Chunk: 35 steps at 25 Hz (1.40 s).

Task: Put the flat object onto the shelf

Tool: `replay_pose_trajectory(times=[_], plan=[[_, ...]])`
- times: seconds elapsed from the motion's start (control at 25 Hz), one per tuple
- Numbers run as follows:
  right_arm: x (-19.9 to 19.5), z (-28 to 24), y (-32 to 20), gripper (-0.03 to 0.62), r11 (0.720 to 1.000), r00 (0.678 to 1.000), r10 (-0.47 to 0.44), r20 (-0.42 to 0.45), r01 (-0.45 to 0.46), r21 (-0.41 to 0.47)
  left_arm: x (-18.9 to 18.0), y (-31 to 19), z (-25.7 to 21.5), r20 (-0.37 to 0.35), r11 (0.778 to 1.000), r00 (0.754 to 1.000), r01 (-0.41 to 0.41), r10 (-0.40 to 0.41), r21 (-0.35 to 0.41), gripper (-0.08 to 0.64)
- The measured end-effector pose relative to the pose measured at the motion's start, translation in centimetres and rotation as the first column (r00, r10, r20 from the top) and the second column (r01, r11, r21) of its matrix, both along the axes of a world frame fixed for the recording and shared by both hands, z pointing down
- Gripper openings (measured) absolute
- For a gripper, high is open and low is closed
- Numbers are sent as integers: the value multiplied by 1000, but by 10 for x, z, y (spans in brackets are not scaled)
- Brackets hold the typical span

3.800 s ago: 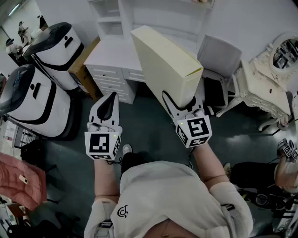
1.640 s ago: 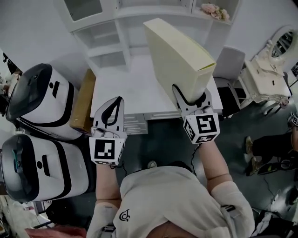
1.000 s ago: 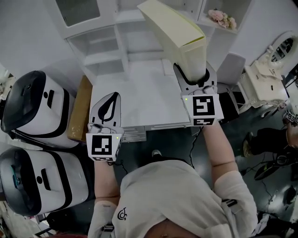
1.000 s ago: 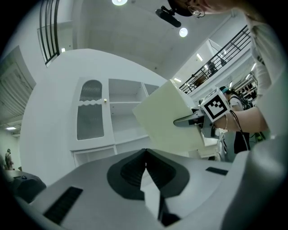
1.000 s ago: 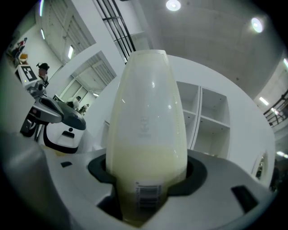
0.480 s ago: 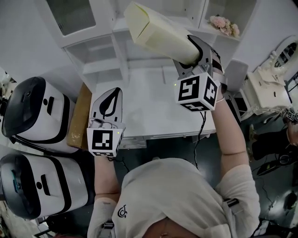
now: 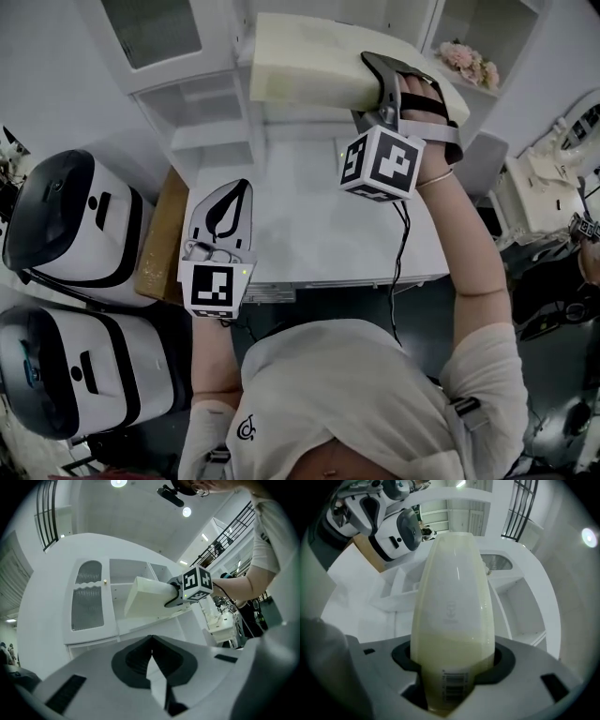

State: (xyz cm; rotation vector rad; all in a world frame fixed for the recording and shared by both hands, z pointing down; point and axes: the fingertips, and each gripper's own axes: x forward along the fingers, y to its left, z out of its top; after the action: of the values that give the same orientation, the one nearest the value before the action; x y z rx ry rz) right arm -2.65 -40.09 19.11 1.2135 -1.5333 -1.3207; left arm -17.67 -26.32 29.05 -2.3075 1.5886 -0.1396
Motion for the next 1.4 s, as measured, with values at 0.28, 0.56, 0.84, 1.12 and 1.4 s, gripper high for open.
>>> replay_pose_trajectory(times=[0.28,0.56,0.84,1.12,1.4], plan=[[-29,14,-42,284,999,992,48,-118,-46,14,-33,-26,9,2,999,1000,-17,17,-40,14],[-51,36,-72,287,997,977,71,-201,-75,-13,-62,-53,13,-15,998,999,-37,36,-57,14],[-58,51,-103,323,997,979,4,-205,-19,-73,-70,-70,17,-38,996,997,-64,61,-61,14],[-64,65,-132,359,983,980,-24,-197,-13,-185,-74,-82,35,-87,993,994,-75,67,-95,14],[-74,78,-169,437,958,980,-23,-197,-35,-285,-80,-92,40,-127,992,989,-84,72,-94,14]])
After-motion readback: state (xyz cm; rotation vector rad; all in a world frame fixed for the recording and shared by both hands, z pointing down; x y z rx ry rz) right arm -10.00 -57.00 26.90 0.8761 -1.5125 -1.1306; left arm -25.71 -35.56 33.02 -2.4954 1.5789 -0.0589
